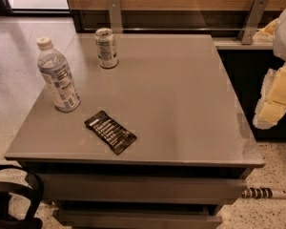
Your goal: Knock 7up can over
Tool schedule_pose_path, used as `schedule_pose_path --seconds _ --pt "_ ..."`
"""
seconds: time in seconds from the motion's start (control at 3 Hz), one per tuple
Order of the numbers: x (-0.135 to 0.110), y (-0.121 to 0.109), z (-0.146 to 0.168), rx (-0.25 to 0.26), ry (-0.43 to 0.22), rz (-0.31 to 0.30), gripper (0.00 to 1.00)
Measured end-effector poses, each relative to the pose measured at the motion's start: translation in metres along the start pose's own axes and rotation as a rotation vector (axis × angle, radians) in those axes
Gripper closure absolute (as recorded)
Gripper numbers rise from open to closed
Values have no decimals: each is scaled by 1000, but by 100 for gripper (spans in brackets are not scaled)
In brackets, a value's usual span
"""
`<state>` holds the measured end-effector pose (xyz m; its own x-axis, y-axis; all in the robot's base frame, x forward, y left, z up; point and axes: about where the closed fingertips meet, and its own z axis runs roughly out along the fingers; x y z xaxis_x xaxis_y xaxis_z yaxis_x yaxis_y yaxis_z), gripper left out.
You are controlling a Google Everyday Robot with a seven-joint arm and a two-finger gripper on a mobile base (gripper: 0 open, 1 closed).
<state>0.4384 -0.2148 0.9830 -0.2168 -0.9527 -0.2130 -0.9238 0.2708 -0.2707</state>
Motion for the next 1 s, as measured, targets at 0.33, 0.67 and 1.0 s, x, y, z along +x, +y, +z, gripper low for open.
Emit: schedule_pose_path --seconds 0.33,0.67,1.0 --pt "0 0 0 0 0 0 0" --pt "-19 -9 3 20 -74 26 0" --pt "-41 -22 9 45 -206 105 0"
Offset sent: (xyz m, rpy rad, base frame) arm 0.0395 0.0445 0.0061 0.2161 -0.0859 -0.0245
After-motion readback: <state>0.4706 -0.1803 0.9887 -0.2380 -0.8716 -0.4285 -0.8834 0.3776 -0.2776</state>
